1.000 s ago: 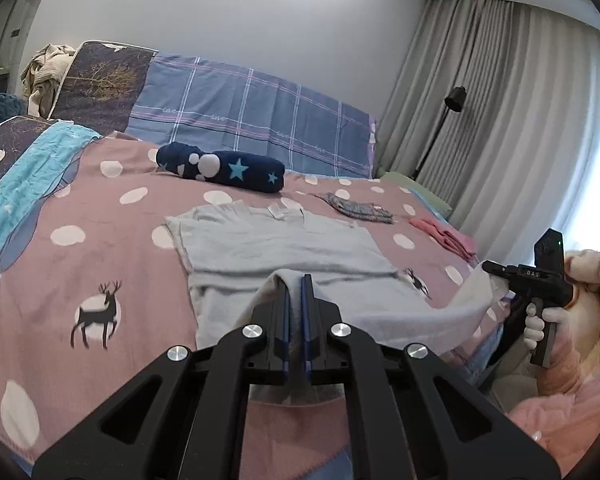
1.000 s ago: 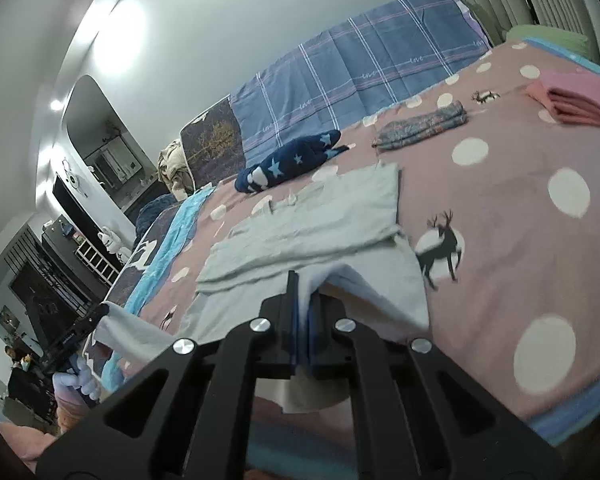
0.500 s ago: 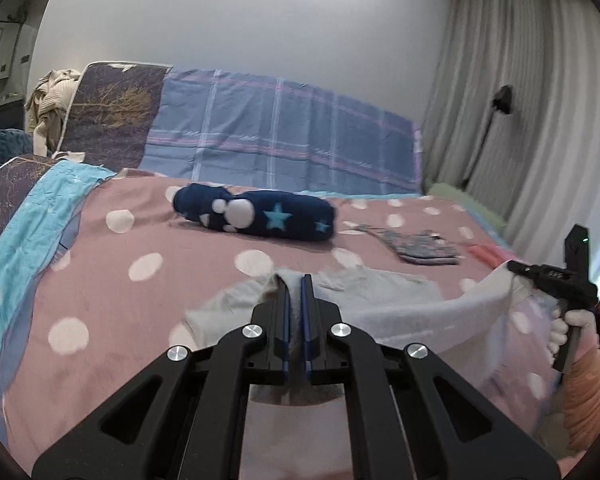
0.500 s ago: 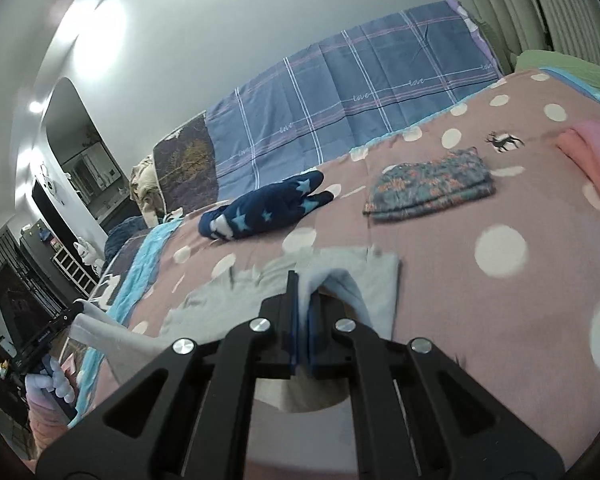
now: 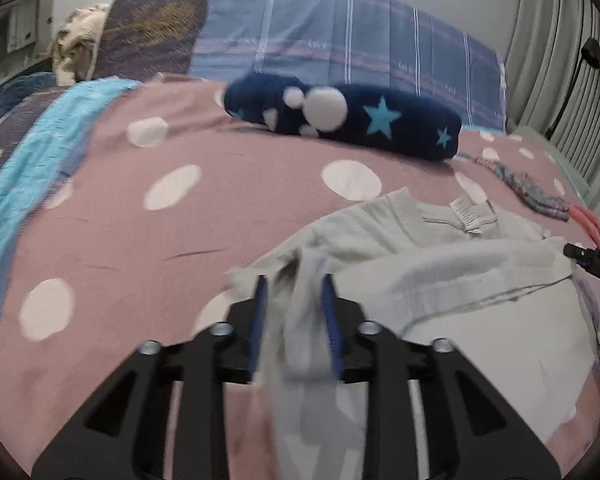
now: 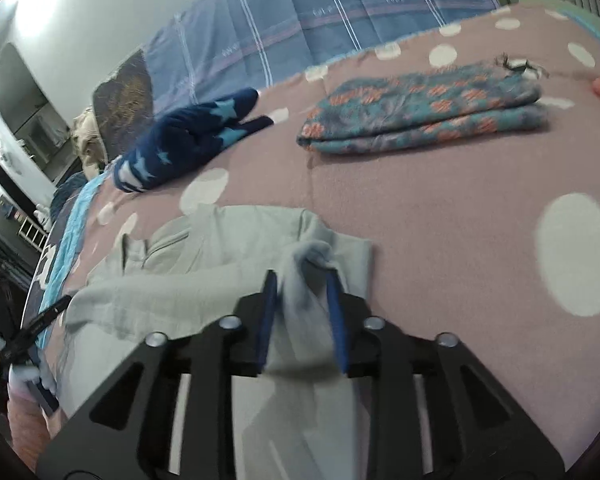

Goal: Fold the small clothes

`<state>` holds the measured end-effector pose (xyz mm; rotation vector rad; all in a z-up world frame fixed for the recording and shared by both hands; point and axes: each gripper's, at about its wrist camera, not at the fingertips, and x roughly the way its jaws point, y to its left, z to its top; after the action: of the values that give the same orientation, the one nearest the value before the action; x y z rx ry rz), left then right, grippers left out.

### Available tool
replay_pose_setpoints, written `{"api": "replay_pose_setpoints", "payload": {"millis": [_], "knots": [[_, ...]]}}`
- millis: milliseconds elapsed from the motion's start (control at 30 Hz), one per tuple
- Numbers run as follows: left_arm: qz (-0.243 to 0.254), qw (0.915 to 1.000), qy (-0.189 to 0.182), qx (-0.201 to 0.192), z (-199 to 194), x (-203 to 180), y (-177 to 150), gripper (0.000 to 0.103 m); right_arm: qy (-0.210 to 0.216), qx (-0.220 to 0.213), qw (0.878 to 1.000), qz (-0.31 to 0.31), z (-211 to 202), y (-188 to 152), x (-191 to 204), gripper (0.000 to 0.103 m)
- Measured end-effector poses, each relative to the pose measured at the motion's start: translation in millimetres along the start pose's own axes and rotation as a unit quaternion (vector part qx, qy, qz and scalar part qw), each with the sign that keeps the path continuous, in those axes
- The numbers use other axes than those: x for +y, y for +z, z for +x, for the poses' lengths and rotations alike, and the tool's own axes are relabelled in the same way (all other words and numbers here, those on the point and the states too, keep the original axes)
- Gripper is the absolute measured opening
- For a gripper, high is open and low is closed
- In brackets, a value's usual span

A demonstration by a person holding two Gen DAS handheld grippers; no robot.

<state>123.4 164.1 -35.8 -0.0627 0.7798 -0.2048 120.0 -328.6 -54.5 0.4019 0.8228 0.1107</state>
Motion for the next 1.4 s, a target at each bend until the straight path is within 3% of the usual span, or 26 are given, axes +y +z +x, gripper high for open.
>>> {"api": "replay_pose_setpoints", "payload": {"millis": [33, 167, 367, 500, 600, 633, 667, 700, 733, 833, 933, 1067, 1167, 1200, 1267, 1400], "knots": [[-0.003, 1.0000, -0.003, -0.006, -9.2, 2.9, -3.9, 0.039, -0.005, -0.002, 1.000, -0.002, -9.2, -2.9, -4.4, 0.035], [-0.023, 0.9987, -0.046, -0.003, -52.6, 17.3, -39.2, 0.040, -0.013, 0.006, 1.000, 0.008, -46.4, -25.2, -23.5, 0.035], [-0.065, 0.9937, -0.084, 0.036, -86.4, 30.7, -100.7, 0.040, 0.017, 0.043, 0.999, 0.016, -83.3, -100.4, -27.3, 0.036], [-0.070, 0.9890, -0.120, 0.050, -86.0, 27.5, -119.0, 0.044, 0.034, 0.044, 0.998, 0.017, -101.5, -131.9, -23.5, 0.043], [-0.069, 0.9848, -0.148, 0.060, -70.1, 18.8, -124.5, 0.045, 0.058, 0.041, 0.997, 0.026, -100.4, -136.1, -19.7, 0.049], [-0.064, 0.9850, -0.148, 0.062, -65.2, 13.9, -126.3, 0.027, 0.062, 0.042, 0.997, 0.025, -96.9, -135.5, -16.9, 0.045], [-0.048, 0.9854, -0.152, 0.061, -63.3, 6.1, -125.4, 0.009, 0.060, 0.042, 0.997, 0.021, -93.1, -135.1, -13.0, 0.035], [-0.036, 0.9871, -0.145, 0.058, -66.7, -0.2, -121.3, 0.007, 0.044, 0.040, 0.998, 0.015, -89.7, -133.6, -7.9, 0.008], [-0.020, 0.9898, -0.133, 0.046, -74.5, -4.9, -116.7, 0.007, 0.033, 0.045, 0.998, 0.021, -87.0, -130.6, -5.8, 0.007], [0.042, 0.9941, -0.101, 0.002, -109.5, -17.1, -101.1, 0.006, 0.035, 0.014, 0.999, 0.032, -104.2, -121.1, -4.6, 0.007], [0.087, 0.9939, -0.066, 0.013, -118.8, -18.8, -104.6, 0.005, 0.020, 0.020, 1.000, 0.014, -107.3, -119.5, -1.2, 0.007], [0.084, 0.9926, -0.002, 0.088, -82.5, -3.0, -137.4, 0.000, -0.009, 0.051, 0.999, 0.003, -86.1, -135.7, -3.4, 0.008], [0.049, 0.9963, 0.004, 0.071, -90.8, 11.0, -136.9, 0.000, -0.019, 0.046, 0.999, 0.001, -93.2, -133.7, -3.5, 0.014], [0.048, 0.9972, 0.011, 0.057, -96.7, 11.6, -131.3, 0.000, -0.038, 0.041, 0.998, -0.014, -96.6, -129.1, 0.2, 0.019], [0.054, 0.9983, 0.011, 0.019, -109.0, 5.2, -113.7, 0.000, -0.065, 0.024, 0.996, -0.049, -103.7, -119.7, 7.7, 0.020], [0.098, 0.9950, 0.006, -0.018, -101.5, -19.7, -78.6, 0.024, -0.085, 0.000, 0.988, -0.130, -95.9, -93.0, 30.5, 0.026]]}}
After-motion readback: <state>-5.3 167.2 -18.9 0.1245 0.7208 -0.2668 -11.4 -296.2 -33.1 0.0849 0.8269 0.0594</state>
